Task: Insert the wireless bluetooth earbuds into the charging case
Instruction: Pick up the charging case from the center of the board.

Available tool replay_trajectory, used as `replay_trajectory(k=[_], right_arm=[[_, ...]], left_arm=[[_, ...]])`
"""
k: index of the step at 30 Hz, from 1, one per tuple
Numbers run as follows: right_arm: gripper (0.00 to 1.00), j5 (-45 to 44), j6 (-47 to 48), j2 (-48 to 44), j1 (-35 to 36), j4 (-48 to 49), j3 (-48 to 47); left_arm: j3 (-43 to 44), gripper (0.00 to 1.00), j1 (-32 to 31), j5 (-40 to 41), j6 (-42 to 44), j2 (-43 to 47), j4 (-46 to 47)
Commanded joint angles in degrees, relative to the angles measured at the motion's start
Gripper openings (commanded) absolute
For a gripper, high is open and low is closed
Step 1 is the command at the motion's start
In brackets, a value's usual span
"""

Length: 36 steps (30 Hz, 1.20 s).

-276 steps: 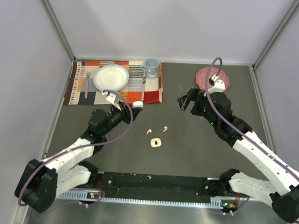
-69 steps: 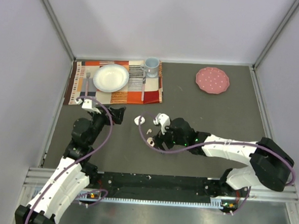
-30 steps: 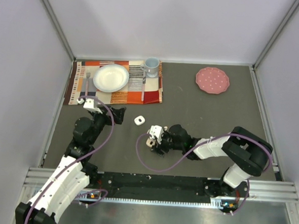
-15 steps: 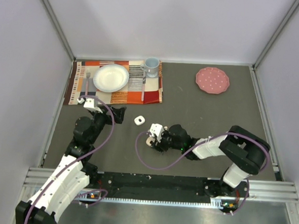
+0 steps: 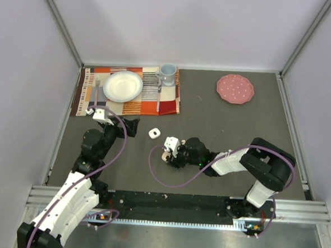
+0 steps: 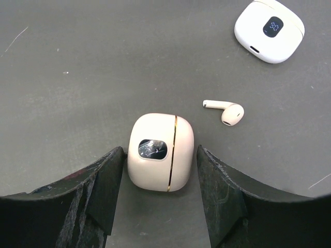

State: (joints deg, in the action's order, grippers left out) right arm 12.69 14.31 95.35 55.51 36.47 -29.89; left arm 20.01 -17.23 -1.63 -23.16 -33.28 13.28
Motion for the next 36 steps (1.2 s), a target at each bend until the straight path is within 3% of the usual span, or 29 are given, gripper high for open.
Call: replay_trajectory(k=[1, 20, 32, 36], right_arm=[[0.58, 1.02, -0.16, 0.98, 0.57, 0.27, -1.58], [0.57, -1.26, 1.25, 2.12, 0.57, -3.60, -2.28], [0.51, -1.00, 0.64, 0.63, 0.57, -2.72, -1.22], [0.44, -0.74, 1.07, -0.16, 0.57, -2.89, -1.05]], left_arm=[[-0.32, 0.99, 0.36, -0.13, 1.19, 0.14, 2.98], [0.56, 0.99, 0.45, 0.48, 0.39, -1.70, 2.28], [0.12, 0.99, 0.45, -0.48, -0.22, -0.12, 3.77], [-0.50, 0.99, 0.45, 0.05, -0.40, 1.02, 4.04]])
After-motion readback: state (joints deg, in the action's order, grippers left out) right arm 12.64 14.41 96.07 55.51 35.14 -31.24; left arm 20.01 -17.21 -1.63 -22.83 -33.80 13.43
